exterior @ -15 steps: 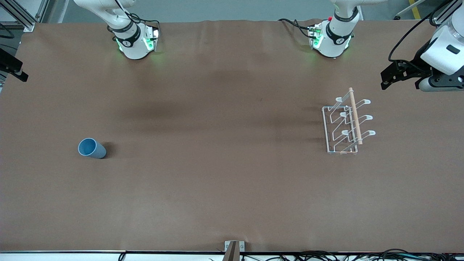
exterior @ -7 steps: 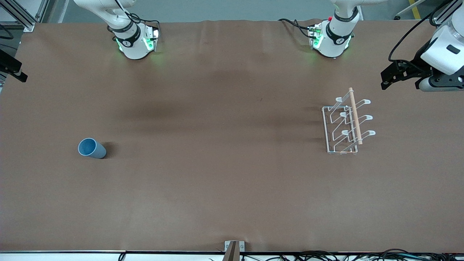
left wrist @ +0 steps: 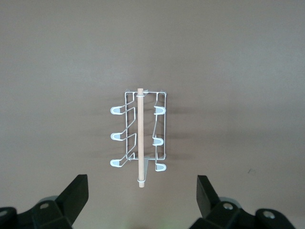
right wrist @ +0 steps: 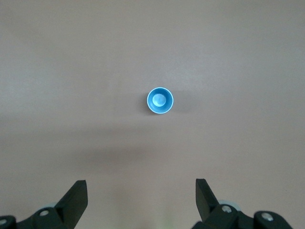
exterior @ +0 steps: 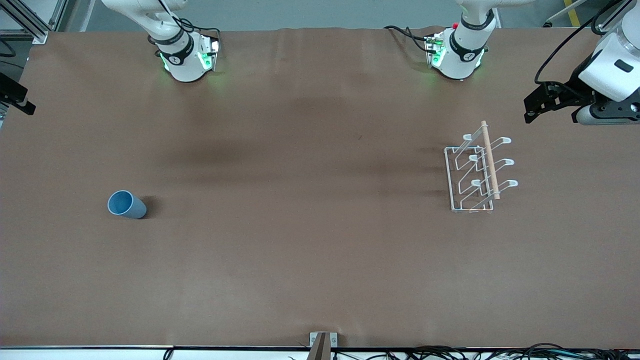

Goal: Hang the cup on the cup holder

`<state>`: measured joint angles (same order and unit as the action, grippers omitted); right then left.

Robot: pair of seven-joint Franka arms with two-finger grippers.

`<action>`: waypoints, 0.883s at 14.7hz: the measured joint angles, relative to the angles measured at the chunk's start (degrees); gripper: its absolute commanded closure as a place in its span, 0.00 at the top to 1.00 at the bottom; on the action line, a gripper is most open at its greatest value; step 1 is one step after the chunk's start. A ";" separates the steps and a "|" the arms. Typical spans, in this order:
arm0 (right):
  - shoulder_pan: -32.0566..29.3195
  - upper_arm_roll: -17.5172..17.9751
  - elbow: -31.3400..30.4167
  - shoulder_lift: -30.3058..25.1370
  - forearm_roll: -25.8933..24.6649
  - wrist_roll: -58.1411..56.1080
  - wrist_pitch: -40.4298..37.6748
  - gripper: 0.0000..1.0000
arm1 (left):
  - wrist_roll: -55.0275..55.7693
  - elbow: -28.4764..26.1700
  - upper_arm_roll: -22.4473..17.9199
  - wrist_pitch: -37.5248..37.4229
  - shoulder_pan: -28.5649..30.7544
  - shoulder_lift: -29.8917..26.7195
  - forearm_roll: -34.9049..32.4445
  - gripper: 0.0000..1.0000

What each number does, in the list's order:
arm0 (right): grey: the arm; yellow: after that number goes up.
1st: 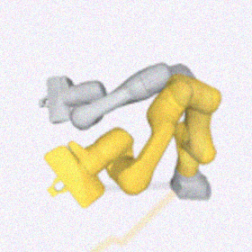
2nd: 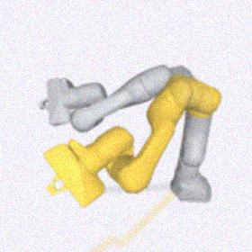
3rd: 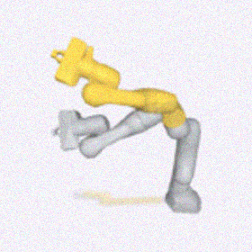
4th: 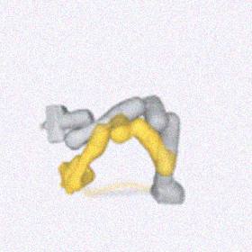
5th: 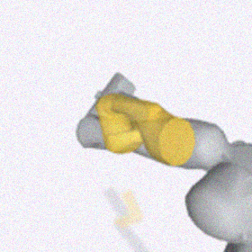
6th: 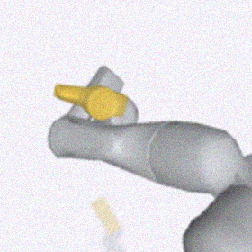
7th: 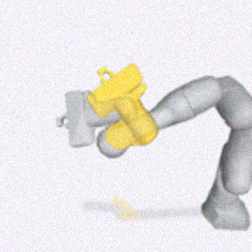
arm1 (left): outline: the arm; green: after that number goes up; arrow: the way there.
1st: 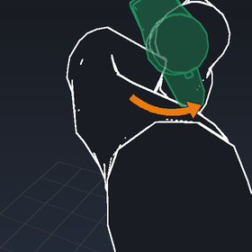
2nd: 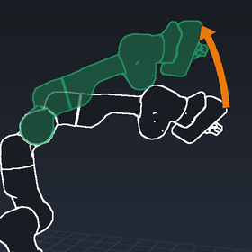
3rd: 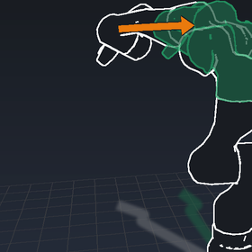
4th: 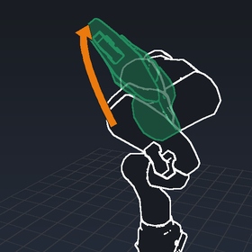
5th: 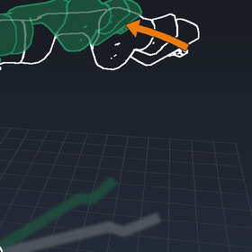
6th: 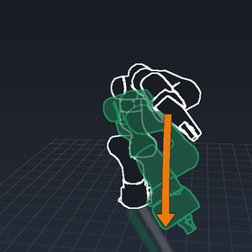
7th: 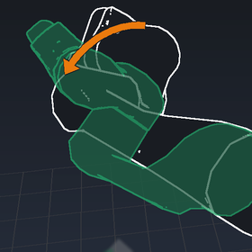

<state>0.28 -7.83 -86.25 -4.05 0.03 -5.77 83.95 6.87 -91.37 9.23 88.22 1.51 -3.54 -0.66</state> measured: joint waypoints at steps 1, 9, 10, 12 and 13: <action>-0.09 -0.10 0.01 0.00 0.00 0.00 0.00 1.00 | 0.00 0.05 -0.07 0.00 0.06 0.15 0.00 1.00; -2.60 -0.32 -3.15 1.61 0.00 -0.08 4.35 1.00 | -0.01 0.39 -0.20 -0.04 0.09 0.72 0.00 1.00; -3.64 -0.35 -5.40 2.59 0.00 -0.42 7.43 1.00 | -0.01 0.42 -0.20 -0.07 0.08 0.73 0.00 1.00; -5.54 -0.40 -9.95 5.53 0.01 -1.78 14.23 1.00 | -0.01 0.46 -0.19 -0.11 0.08 0.78 0.00 1.00; -6.37 -0.43 -11.52 7.31 0.01 -2.49 17.12 1.00 | -0.01 0.49 -0.19 -0.16 0.08 0.81 0.00 1.00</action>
<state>-6.10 -8.25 -97.77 3.26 0.04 -8.25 101.07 6.86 -90.88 9.04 88.06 1.59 -2.73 -0.66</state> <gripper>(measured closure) 0.000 0.000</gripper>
